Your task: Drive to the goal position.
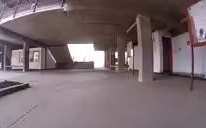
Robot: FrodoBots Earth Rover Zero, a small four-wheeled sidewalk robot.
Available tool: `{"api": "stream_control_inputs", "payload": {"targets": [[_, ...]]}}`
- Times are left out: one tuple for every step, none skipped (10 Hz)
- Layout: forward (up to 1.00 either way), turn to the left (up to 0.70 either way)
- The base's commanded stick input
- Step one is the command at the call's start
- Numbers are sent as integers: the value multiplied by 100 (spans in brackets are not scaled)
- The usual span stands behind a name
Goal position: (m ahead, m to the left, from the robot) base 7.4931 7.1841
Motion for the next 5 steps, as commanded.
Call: {"api": "stream_control_inputs", "payload": {"targets": [[50,0],[50,0],[50,0],[50,4],[50,28]]}}
